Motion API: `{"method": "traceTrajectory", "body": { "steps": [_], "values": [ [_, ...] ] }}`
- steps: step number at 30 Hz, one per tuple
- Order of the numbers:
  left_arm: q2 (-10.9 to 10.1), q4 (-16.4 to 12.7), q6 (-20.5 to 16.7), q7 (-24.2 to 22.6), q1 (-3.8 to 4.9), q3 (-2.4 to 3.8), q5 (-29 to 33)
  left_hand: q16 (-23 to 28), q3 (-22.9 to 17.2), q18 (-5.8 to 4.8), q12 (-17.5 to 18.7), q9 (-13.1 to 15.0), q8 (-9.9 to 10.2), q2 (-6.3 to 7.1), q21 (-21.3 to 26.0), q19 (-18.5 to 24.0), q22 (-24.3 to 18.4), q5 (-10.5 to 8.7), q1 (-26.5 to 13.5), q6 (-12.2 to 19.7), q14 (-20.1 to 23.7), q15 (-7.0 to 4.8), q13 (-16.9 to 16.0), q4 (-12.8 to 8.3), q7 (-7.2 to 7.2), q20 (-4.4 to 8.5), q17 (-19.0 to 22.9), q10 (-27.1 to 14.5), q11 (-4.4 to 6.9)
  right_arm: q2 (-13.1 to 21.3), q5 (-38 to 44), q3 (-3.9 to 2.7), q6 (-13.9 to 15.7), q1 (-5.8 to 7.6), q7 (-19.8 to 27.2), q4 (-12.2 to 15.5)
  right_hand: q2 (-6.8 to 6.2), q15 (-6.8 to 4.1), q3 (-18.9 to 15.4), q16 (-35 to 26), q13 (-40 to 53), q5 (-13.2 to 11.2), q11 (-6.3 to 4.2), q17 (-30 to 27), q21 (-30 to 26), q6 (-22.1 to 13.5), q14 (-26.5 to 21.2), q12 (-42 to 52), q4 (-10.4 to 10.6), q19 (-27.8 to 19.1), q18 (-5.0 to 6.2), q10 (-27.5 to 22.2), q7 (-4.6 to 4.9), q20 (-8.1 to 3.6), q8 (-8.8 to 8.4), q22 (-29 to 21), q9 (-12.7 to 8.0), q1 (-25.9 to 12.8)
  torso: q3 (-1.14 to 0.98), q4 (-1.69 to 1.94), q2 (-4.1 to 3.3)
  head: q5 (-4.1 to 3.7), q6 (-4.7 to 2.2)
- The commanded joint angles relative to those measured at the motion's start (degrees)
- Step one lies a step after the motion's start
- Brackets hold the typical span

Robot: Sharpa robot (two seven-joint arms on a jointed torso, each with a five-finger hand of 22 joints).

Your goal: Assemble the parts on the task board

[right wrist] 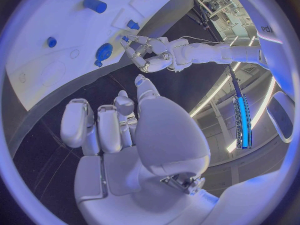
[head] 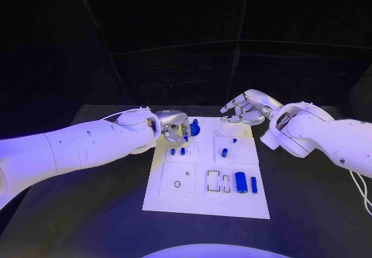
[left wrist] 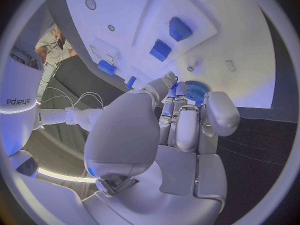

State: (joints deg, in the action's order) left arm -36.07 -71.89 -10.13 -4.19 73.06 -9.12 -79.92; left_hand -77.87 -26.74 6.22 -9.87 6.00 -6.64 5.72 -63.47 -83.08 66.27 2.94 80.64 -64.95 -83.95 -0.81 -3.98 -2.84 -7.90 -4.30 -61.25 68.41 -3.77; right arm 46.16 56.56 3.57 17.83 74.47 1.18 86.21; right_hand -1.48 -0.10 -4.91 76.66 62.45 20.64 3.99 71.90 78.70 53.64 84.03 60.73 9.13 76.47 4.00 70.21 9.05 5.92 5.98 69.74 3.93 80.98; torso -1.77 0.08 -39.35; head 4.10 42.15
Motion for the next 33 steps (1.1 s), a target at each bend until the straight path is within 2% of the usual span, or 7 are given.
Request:
{"method": "traceTrajectory", "body": {
  "steps": [1,6,16,22,33],
  "values": [
    [-1.1,-0.6,0.1,0.1,0.07,0.08,1.5,-0.1,-0.4,-0.54,0.4,0.0,0.3,0.15,-0.3,-0.3,0.1,0.14,-0.7,-0.5,-1.2,-0.27,-0.1,0.0,-0.01,-0.21,0.1,0.5,-0.09,0.1,0.1,-0.03,0.2,0.11,0.3,0.1,0.52,-0.31,-0.1,-0.3,0.1,0.2,-0.07,0.0,-0.2,0.1,2.0,0.1,0.1,-0.4,0.64,-0.3,-0.06,0.03,0.20,0.0,0.1,0.1,0.03,-0.02,0.01,0.10,0.05],
    [-2.3,-0.5,1.1,0.7,0.06,0.08,1.5,-0.1,-0.4,-0.55,0.6,0.0,0.4,0.31,-0.4,-0.3,0.2,0.14,-1.0,-0.6,-1.2,-0.27,-0.1,0.0,0.01,-0.22,0.2,0.6,-0.09,0.1,0.1,-0.03,0.2,0.11,0.3,0.1,0.52,-0.31,-0.1,-0.3,0.1,0.2,-0.07,0.0,-0.2,0.1,2.0,0.1,0.1,-0.4,0.64,-0.3,-0.06,0.03,0.20,0.0,0.1,0.1,0.03,-0.08,-0.02,0.25,0.00],
    [-2.7,0.0,1.2,0.9,0.05,0.08,1.5,-0.1,-0.4,-0.54,0.7,-0.1,0.4,0.36,-0.4,-0.2,0.2,0.14,-1.1,-0.6,-1.2,-0.27,-0.1,0.0,0.03,-0.22,0.2,0.6,-0.08,0.1,0.1,-0.03,0.1,0.10,0.3,0.0,0.52,-0.31,-0.1,-0.3,0.1,0.2,-0.07,0.0,-0.2,0.1,2.0,0.1,0.1,-0.4,0.64,-0.3,-0.06,0.03,0.20,0.0,0.1,0.1,0.03,-0.26,-0.03,0.42,0.00],
    [-2.3,0.4,1.7,1.0,0.05,0.08,1.5,-0.1,-0.4,-0.55,0.8,-0.1,0.4,0.39,-0.4,-0.2,0.2,0.14,-1.3,-0.6,-1.2,-0.27,-0.1,0.0,0.04,-0.22,0.2,0.7,-0.07,0.0,0.1,-0.03,0.1,0.10,0.3,-0.1,0.52,-0.31,-0.1,-0.3,0.1,0.2,-0.07,0.0,-0.2,0.1,2.0,0.1,0.1,-0.4,0.64,-0.3,-0.06,0.03,0.20,0.0,0.1,0.1,-0.05,-0.19,-0.02,0.33,0.07],
    [-0.6,1.9,2.5,1.2,-0.05,0.01,1.5,-0.1,-0.4,-0.54,0.8,-0.1,0.5,0.42,-0.4,-0.2,0.2,0.14,-1.3,-0.7,-1.2,-0.27,-0.1,0.0,0.04,-0.22,0.2,0.7,-0.06,0.1,0.1,-0.03,0.1,0.10,0.3,0.0,0.61,-0.34,-0.1,-0.5,0.0,0.2,-0.09,-0.1,-0.3,0.2,2.0,0.0,0.2,-0.4,0.65,-0.3,-0.09,0.01,0.29,0.0,0.1,0.2,0.01,-0.23,-0.02,0.17,0.12]
  ]
}}
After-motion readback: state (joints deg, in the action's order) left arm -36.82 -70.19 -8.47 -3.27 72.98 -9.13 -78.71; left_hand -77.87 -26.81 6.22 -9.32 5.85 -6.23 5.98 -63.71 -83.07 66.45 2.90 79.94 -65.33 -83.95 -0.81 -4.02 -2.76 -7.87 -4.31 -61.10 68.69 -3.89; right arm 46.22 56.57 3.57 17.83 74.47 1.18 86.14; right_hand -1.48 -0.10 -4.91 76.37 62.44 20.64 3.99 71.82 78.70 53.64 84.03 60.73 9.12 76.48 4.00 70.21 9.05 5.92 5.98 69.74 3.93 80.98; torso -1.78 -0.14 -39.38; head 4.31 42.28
